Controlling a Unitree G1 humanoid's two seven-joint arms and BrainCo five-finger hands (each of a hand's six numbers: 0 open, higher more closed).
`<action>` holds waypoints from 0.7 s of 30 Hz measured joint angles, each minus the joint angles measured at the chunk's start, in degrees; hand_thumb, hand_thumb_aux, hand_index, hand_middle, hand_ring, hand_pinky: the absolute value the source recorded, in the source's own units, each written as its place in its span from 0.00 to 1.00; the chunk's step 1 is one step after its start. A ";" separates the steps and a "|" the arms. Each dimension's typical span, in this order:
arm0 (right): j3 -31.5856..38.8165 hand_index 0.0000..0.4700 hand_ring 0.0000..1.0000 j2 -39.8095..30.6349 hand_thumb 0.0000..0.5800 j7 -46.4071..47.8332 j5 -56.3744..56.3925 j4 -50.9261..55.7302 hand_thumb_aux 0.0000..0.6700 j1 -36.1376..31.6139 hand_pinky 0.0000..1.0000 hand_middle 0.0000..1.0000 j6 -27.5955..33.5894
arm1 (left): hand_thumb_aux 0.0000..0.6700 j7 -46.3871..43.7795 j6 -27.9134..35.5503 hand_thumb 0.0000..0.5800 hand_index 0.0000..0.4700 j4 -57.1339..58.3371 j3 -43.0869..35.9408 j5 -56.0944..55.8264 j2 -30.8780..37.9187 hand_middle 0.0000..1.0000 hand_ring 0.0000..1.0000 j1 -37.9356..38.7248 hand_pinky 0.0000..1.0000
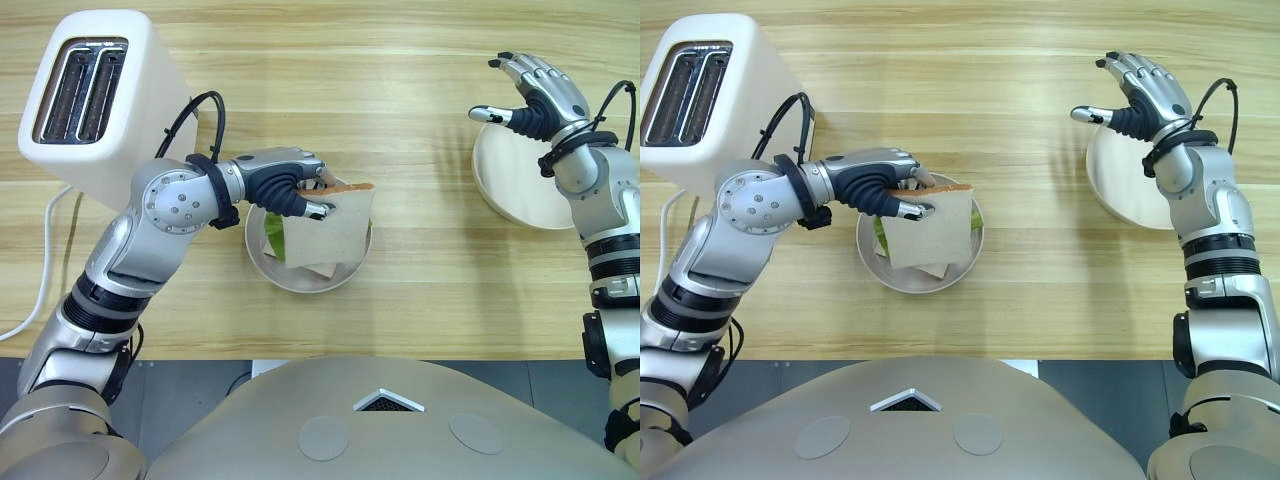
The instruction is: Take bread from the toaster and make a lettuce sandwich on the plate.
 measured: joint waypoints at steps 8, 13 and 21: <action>2.36 0.00 0.00 1.32 0.00 -0.42 0.00 2.07 0.00 -1.50 0.00 0.00 -1.49 | 1.00 -9.48 -11.93 1.00 1.00 9.67 -3.08 -0.63 0.07 1.00 1.00 -8.46 1.00; 2.71 0.00 0.00 1.34 0.00 -0.46 0.02 2.09 0.00 -1.55 0.00 0.00 -1.81 | 1.00 -16.65 -13.10 1.00 1.00 12.17 -5.19 -3.80 -0.43 1.00 1.00 -9.19 1.00; 3.63 0.00 0.00 1.50 0.00 -0.34 0.11 1.79 0.00 -1.38 0.00 0.00 -2.74 | 0.53 -5.63 -21.50 0.78 0.53 25.22 -7.56 10.25 -4.32 0.00 0.00 -11.84 0.00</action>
